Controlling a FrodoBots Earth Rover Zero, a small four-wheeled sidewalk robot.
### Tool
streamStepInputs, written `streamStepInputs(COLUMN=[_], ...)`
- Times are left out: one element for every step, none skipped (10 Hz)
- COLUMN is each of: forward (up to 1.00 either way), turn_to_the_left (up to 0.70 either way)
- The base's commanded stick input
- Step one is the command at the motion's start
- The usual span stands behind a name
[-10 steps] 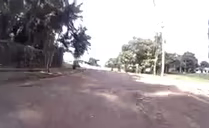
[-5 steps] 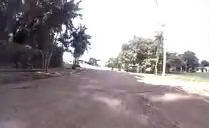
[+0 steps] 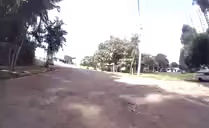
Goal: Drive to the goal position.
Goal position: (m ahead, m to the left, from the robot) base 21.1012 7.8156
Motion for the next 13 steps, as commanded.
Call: streamStepInputs(forward=[0.7, 0.7, 0.7, 0.7, 0.7, 0.7, 0.7, 0.7, 0.7, 0.7, 0.7, 0.7, 0.7], turn_to_the_left=[0.0, 0.0, 0.0, 0.0, 0.0, 0.0, 0.0, 0.0, 0.0, 0.0, 0.0, 0.0, 0.04])
